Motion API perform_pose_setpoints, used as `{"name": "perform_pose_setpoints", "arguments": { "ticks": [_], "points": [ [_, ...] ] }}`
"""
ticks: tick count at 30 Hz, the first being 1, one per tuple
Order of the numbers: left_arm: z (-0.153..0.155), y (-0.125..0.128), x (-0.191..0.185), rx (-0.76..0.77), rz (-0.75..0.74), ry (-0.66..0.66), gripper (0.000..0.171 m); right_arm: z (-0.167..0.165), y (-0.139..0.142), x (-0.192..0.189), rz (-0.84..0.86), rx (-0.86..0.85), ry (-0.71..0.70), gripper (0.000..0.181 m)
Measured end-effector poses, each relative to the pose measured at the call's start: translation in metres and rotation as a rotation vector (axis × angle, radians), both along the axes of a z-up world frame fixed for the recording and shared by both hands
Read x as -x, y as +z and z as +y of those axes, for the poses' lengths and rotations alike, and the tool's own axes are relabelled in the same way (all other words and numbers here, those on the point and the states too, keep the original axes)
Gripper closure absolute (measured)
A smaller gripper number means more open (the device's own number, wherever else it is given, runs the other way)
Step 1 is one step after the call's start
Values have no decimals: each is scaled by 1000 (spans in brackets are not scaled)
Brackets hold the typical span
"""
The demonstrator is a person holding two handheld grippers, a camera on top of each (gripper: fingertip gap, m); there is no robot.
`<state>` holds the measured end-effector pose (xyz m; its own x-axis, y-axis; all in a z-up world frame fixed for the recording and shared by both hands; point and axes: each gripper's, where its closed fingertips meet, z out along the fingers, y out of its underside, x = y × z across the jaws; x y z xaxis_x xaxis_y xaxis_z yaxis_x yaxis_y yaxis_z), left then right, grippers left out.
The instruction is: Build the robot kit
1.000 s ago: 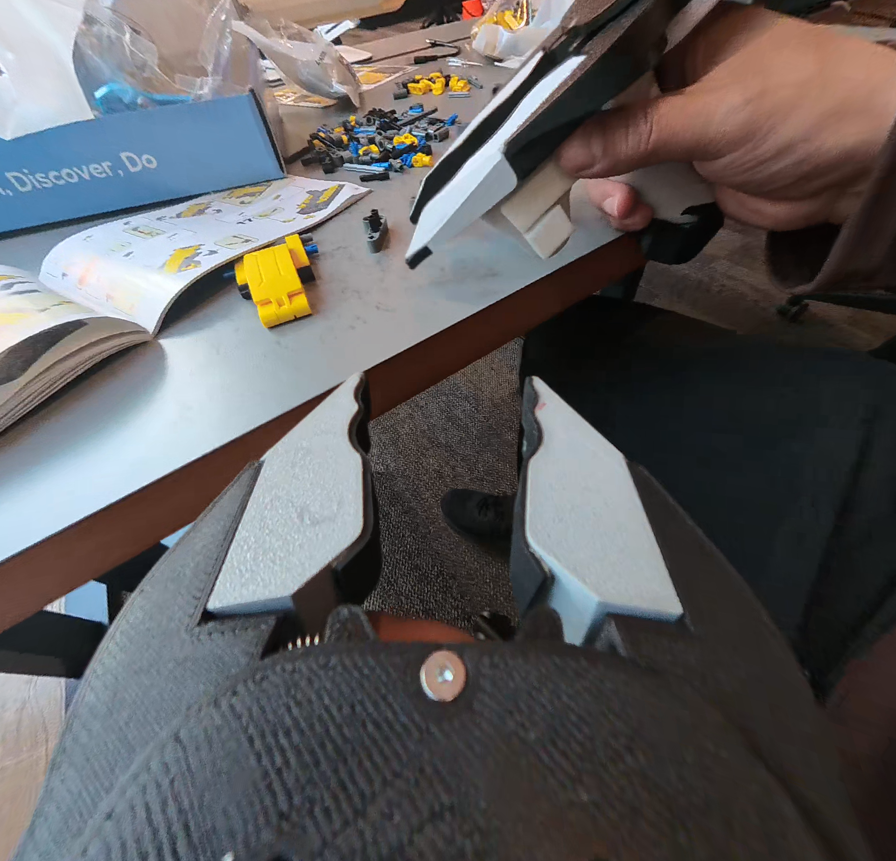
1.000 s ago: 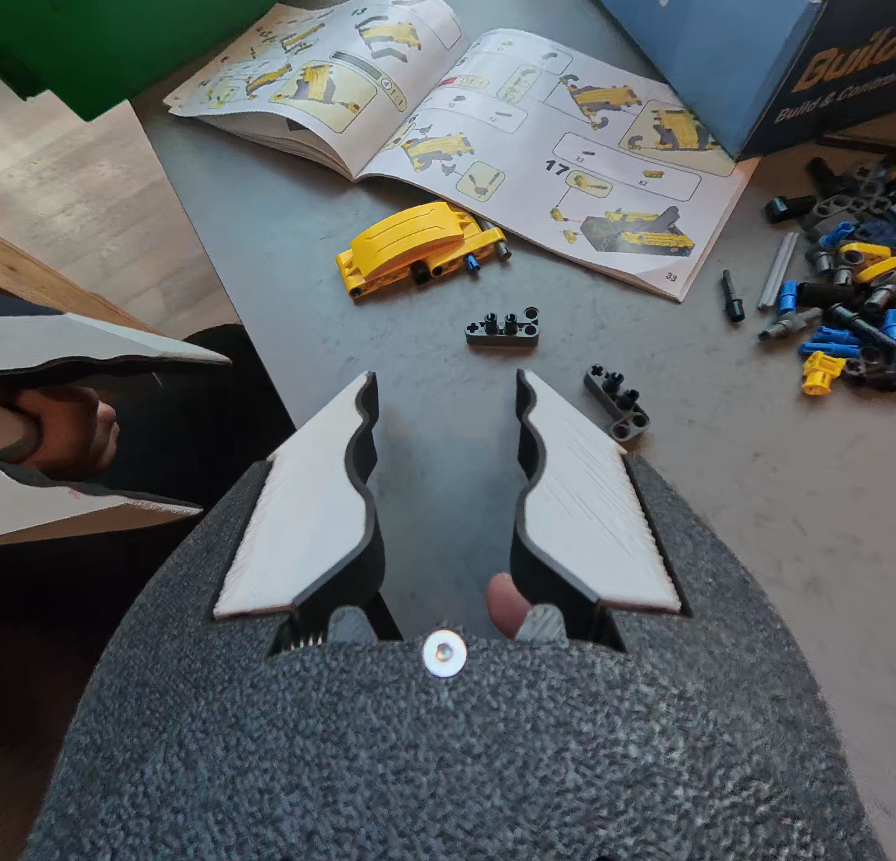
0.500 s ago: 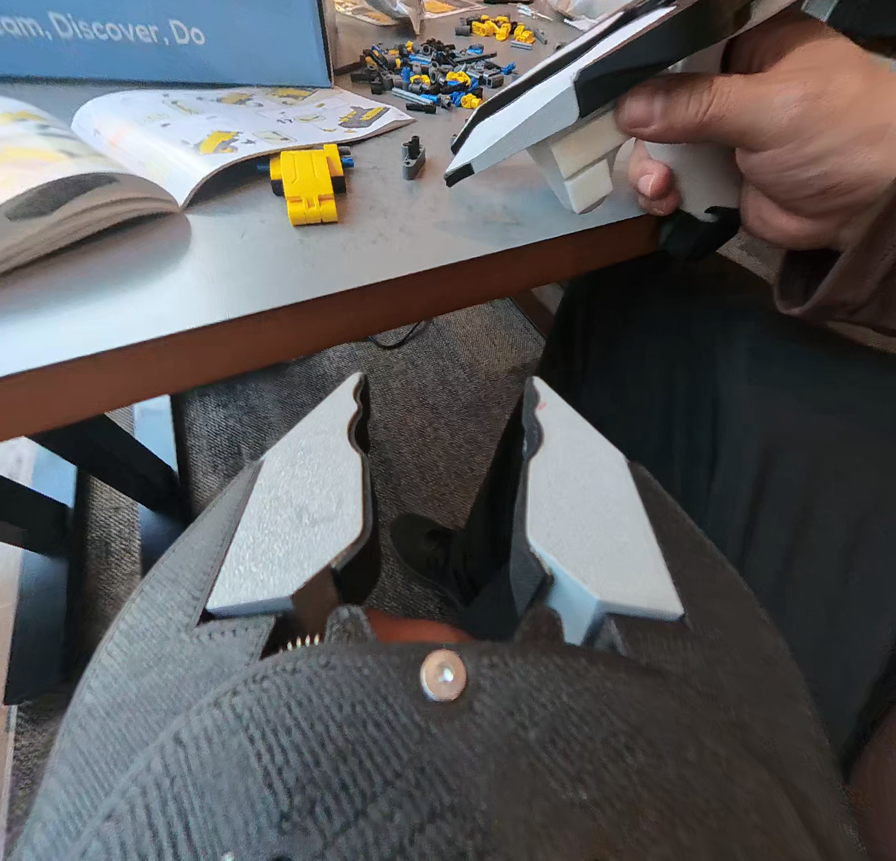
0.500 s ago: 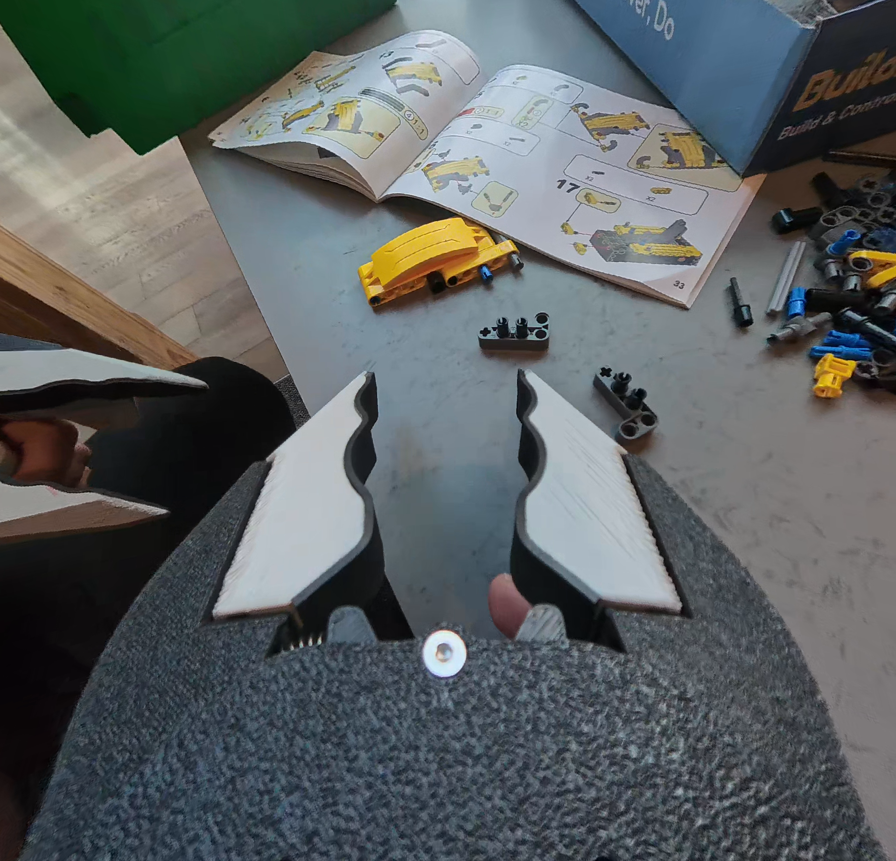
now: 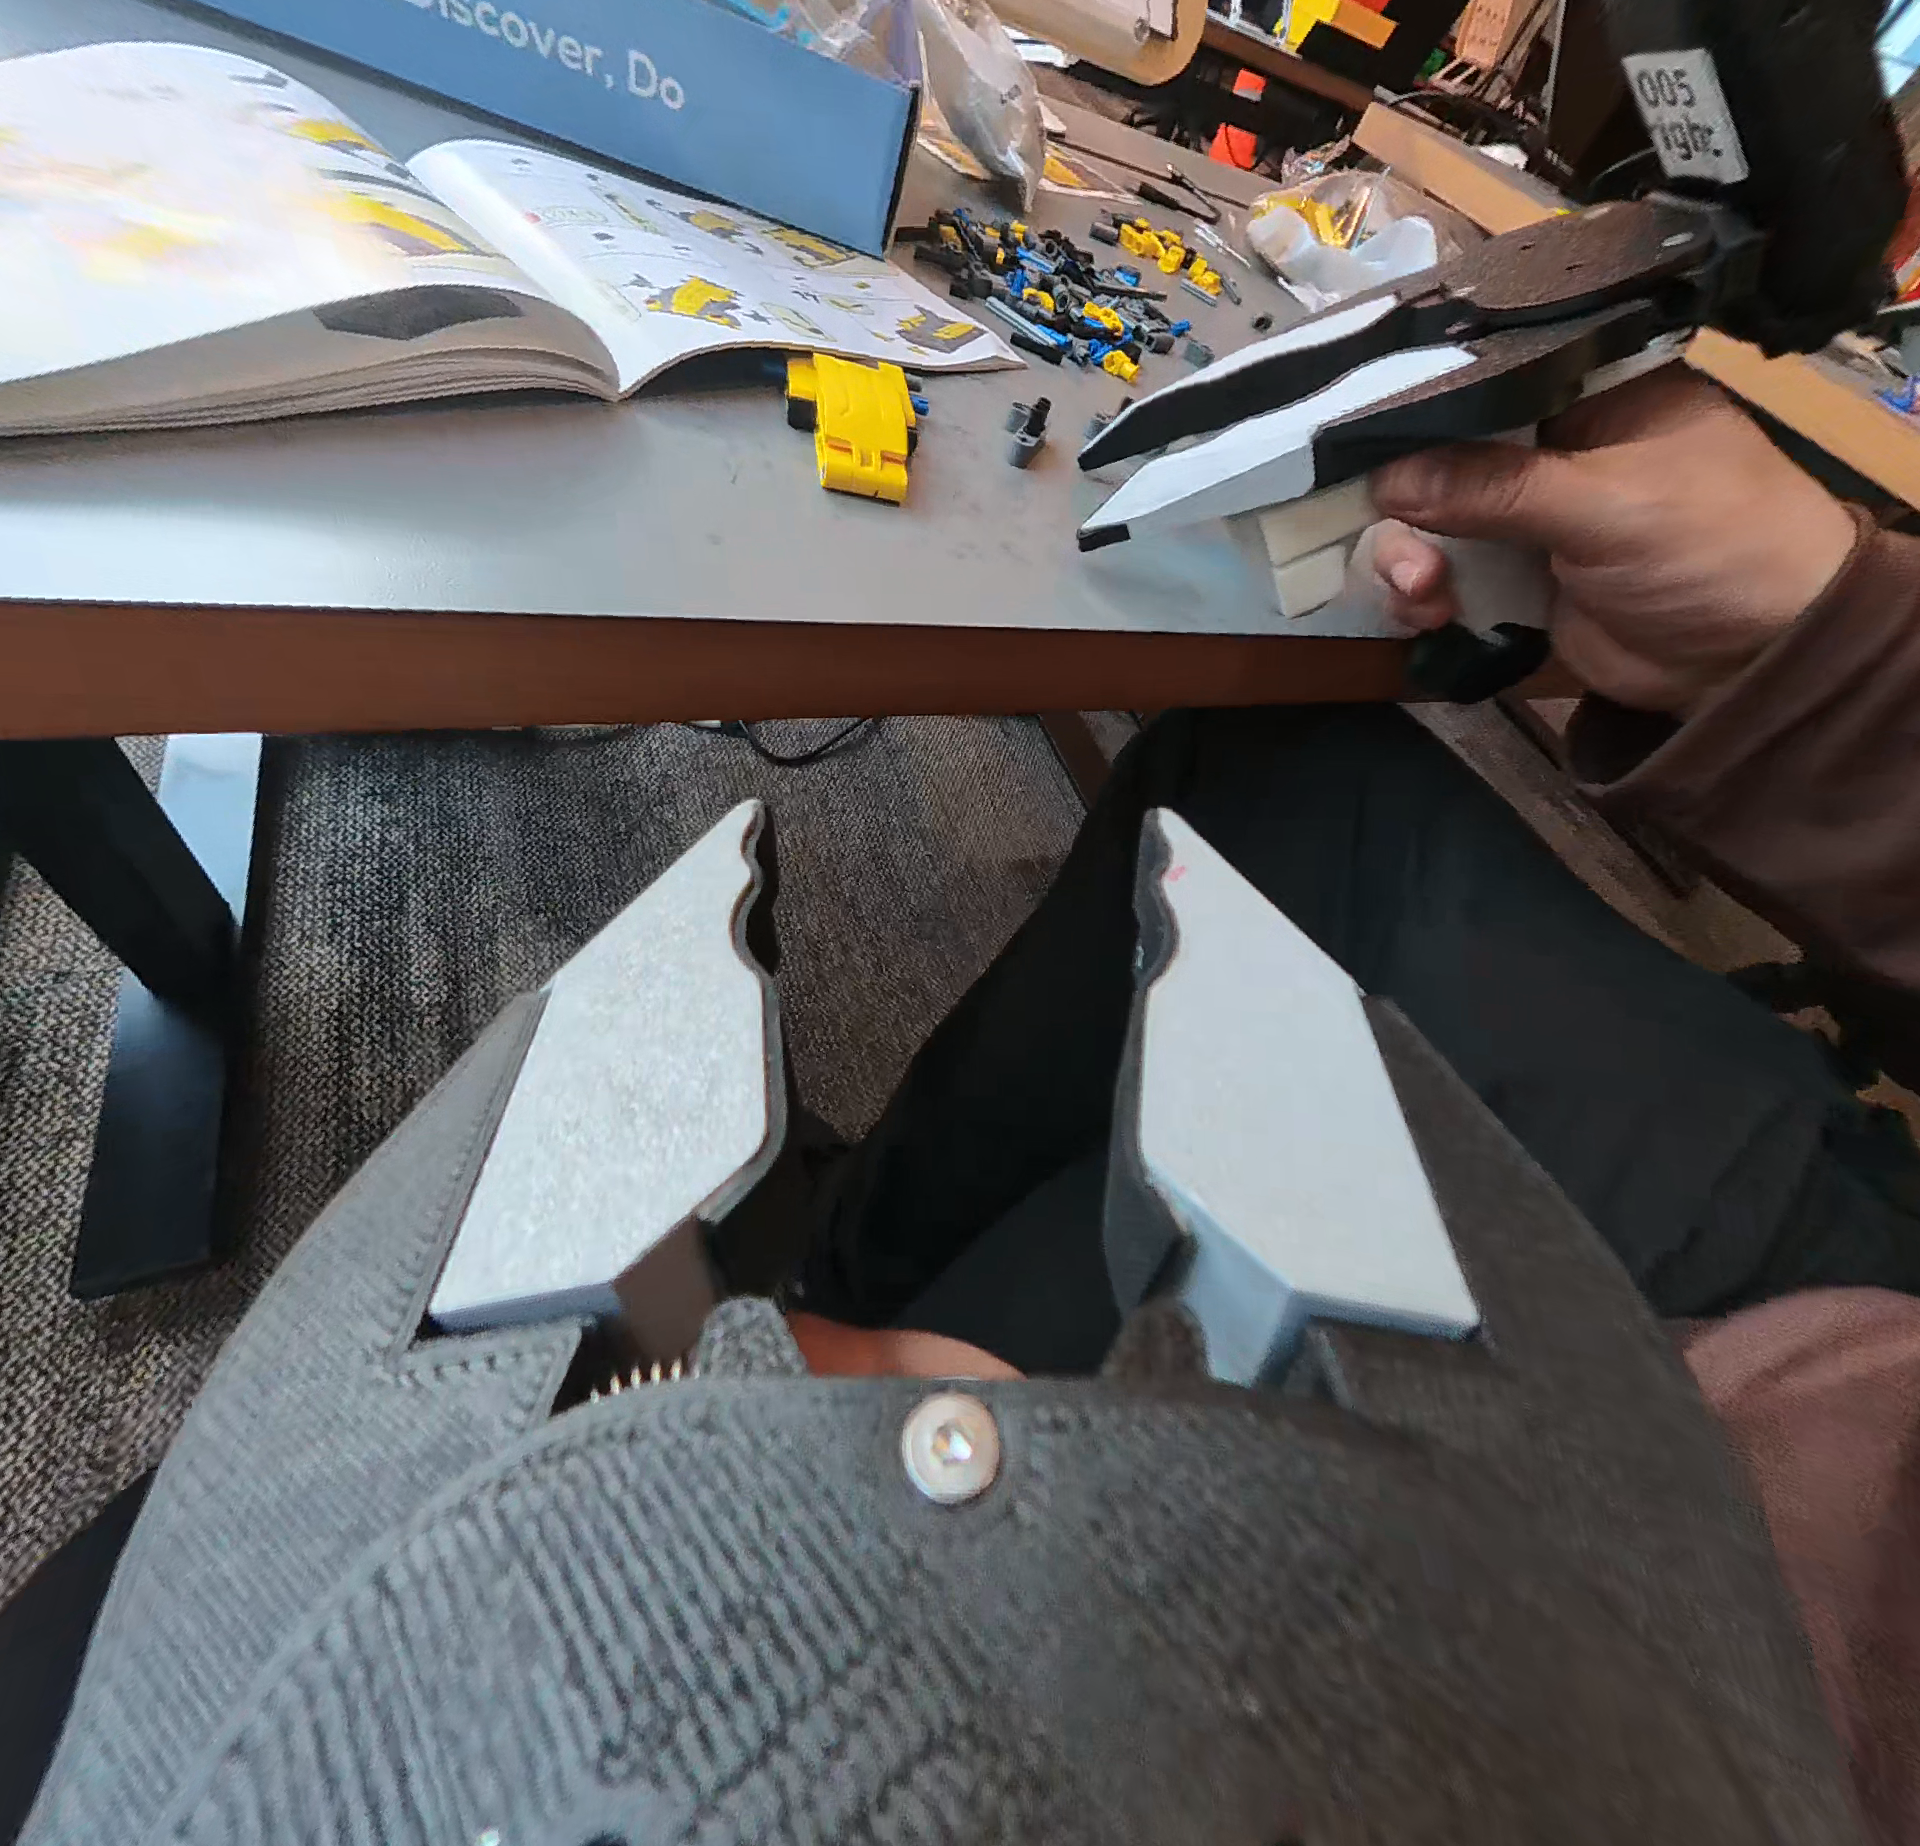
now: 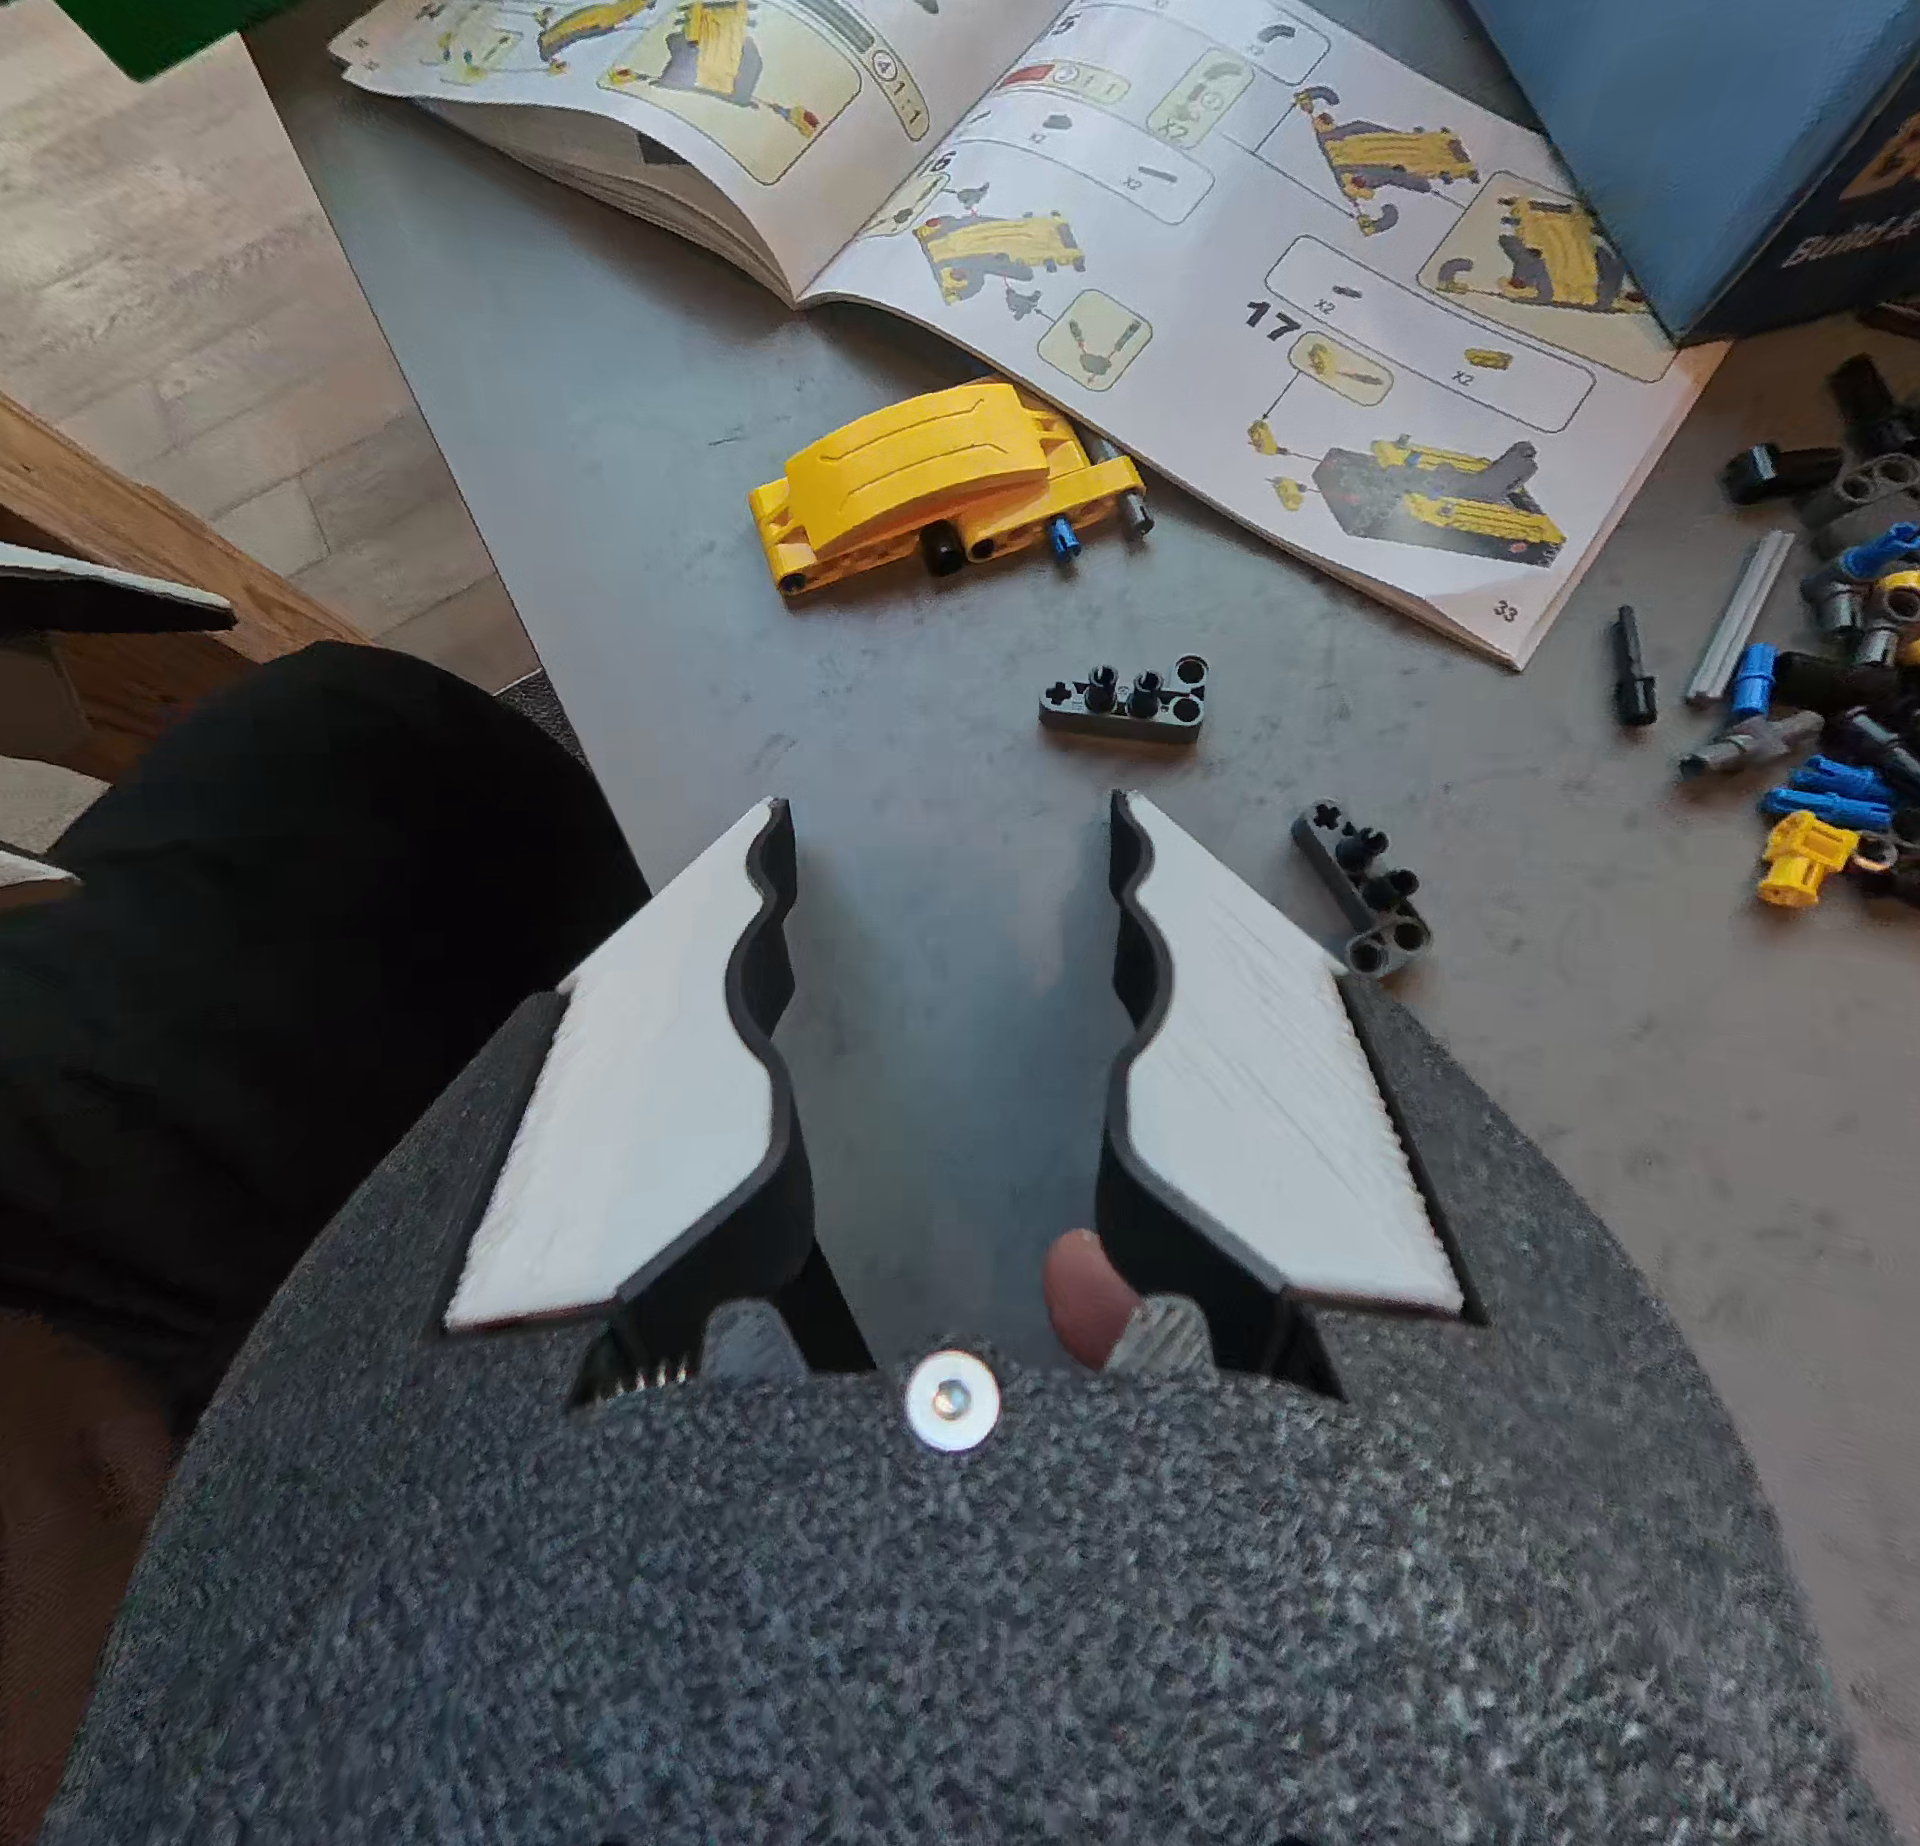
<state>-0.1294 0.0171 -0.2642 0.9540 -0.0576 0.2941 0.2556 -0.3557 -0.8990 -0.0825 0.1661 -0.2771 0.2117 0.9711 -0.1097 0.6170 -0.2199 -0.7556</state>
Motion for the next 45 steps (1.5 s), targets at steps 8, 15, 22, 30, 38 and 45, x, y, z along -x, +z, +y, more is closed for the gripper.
{"name": "perform_pose_setpoints", "arguments": {
  "ticks": [8,15,22,30,38,45],
  "points": [
    [28,-7,9,-32,154,-83,106,15,4,5,-17,79,-9,118],
    [62,16,9,-107,287,-186,108,28,-4,12,-105,-57,77,121],
    [76,16,2,-140,315,-246,111,20,-3,16,-72,-72,105,136],
    [84,19,-30,-163,300,-348,112,23,-2,11,-59,-113,84,133],
    [101,17,-45,-162,266,-392,113,22,4,2,-11,-96,65,129],
    [113,17,-50,-186,287,-393,118,16,-2,4,-46,-57,104,130]
  ]
}}
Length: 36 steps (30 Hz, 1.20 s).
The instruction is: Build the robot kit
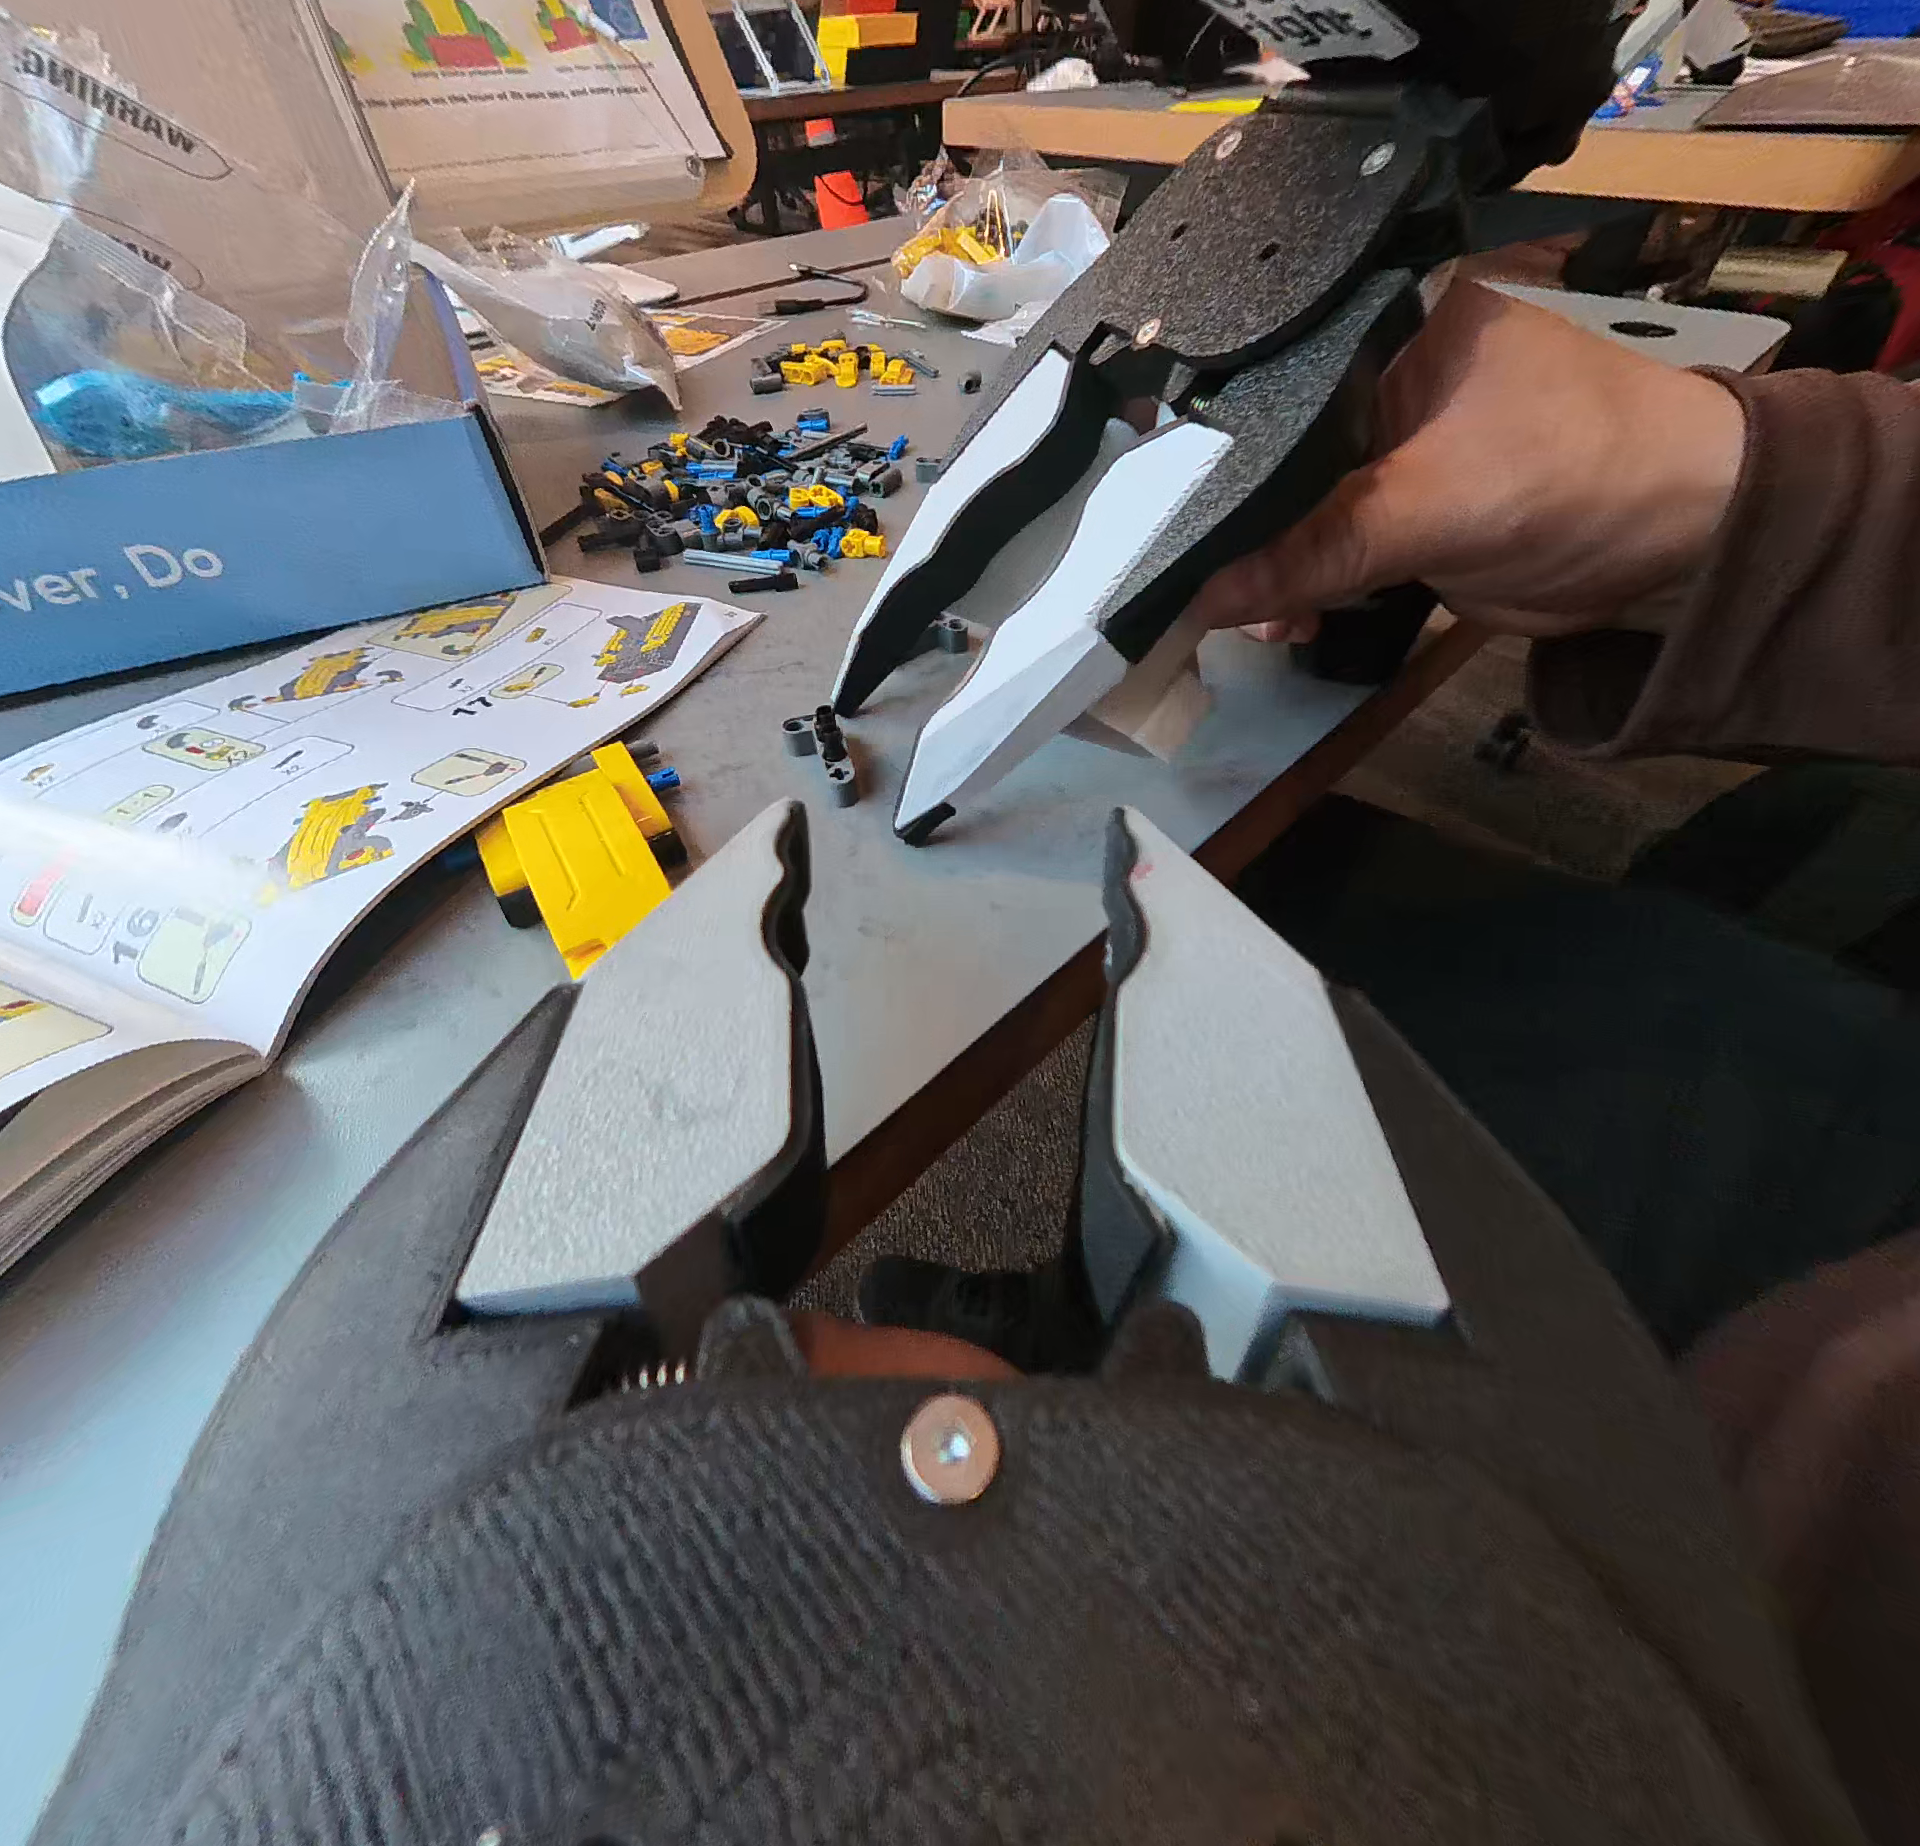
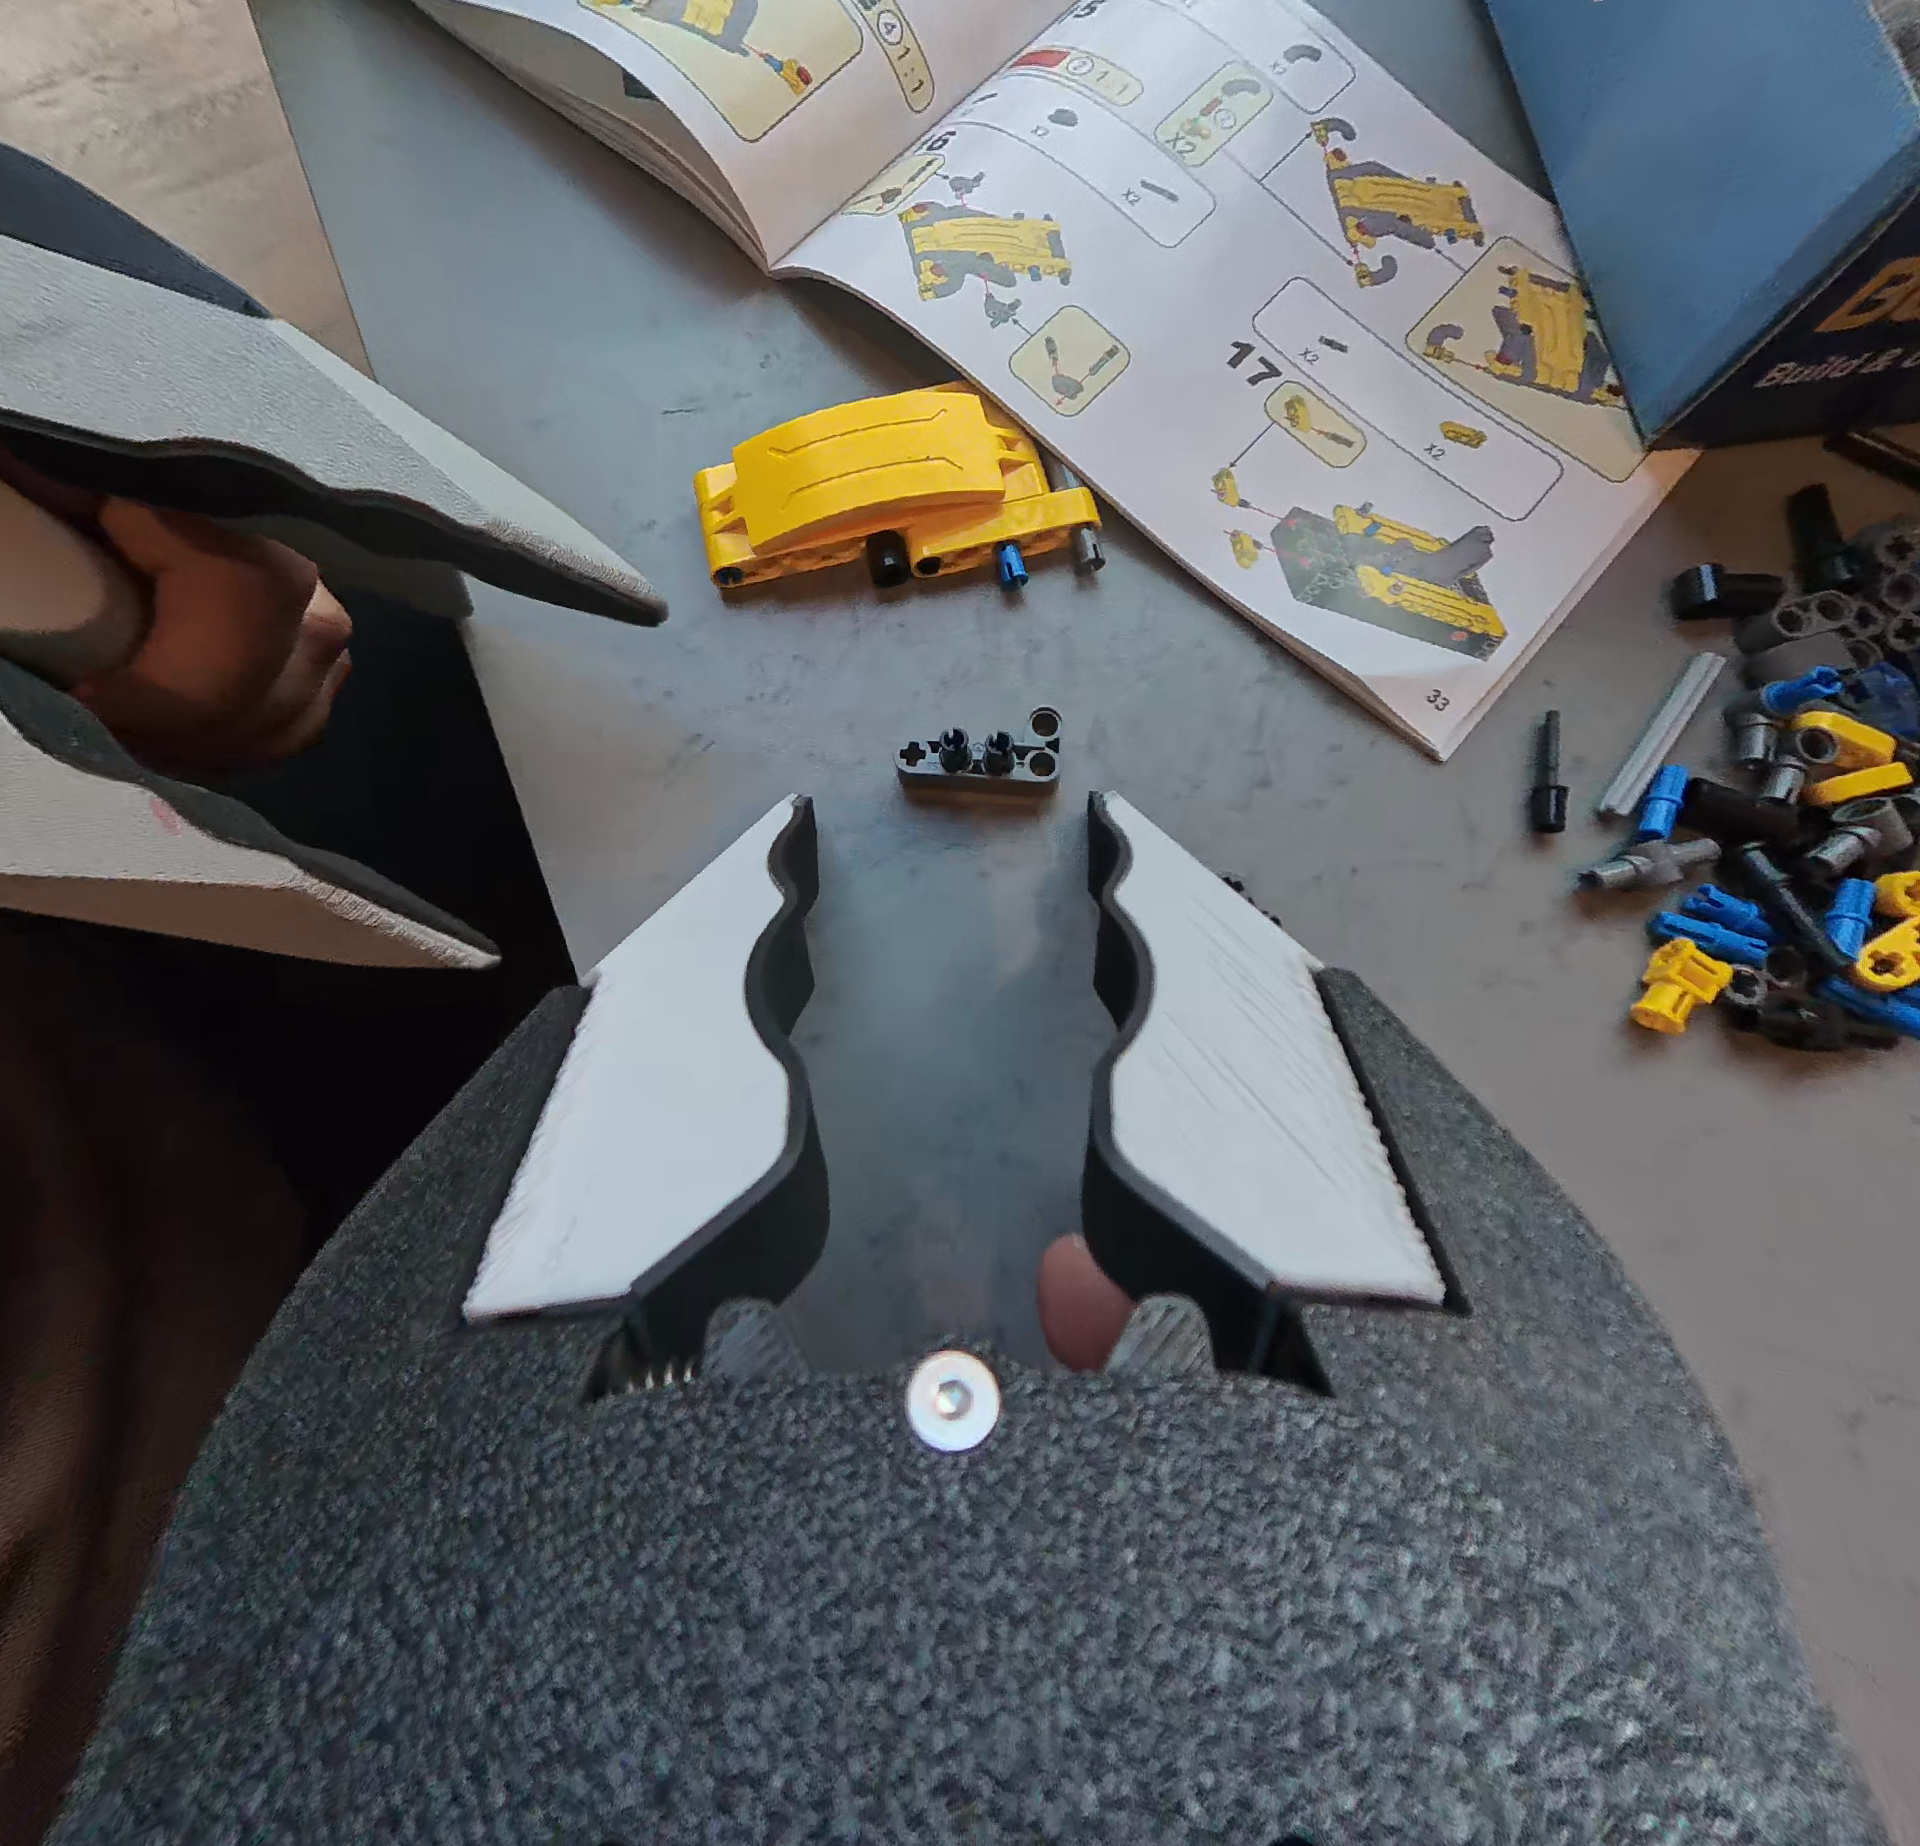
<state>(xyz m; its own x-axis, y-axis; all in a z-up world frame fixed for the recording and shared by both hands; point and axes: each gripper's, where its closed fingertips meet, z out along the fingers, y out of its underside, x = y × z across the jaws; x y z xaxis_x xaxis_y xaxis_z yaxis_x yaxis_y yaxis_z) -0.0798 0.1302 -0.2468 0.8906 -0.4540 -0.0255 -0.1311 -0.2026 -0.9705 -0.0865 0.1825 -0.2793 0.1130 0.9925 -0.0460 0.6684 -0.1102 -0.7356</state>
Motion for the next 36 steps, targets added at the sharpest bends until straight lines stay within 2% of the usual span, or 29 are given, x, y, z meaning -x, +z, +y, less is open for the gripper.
{"name": "perform_pose_setpoints", "arguments": {
  "ticks": [4,7,11,15,18,24,32,36],
  "points": [
    [-2,1,-4,-9,-2,-12,118,-4,12,0,76,-12,24,134],
    [-1,4,-6,-19,11,-21,116,6,28,-11,174,-28,-34,139],
    [0,5,-3,-24,23,-21,116,37,30,-39,181,-41,-198,139],
    [-3,4,-6,4,-18,-40,117,45,17,-47,99,-19,-247,132],
    [-4,5,-8,6,-29,-50,117,46,6,-45,31,-24,-237,134],
    [-4,8,-6,31,-100,-55,117,46,-1,-40,-12,-14,-221,167],
    [0,6,3,49,-105,-18,119,45,13,-37,59,-104,-205,167],
    [-1,5,1,29,-51,-26,119,27,31,-31,148,-180,-119,167]
  ]
}}
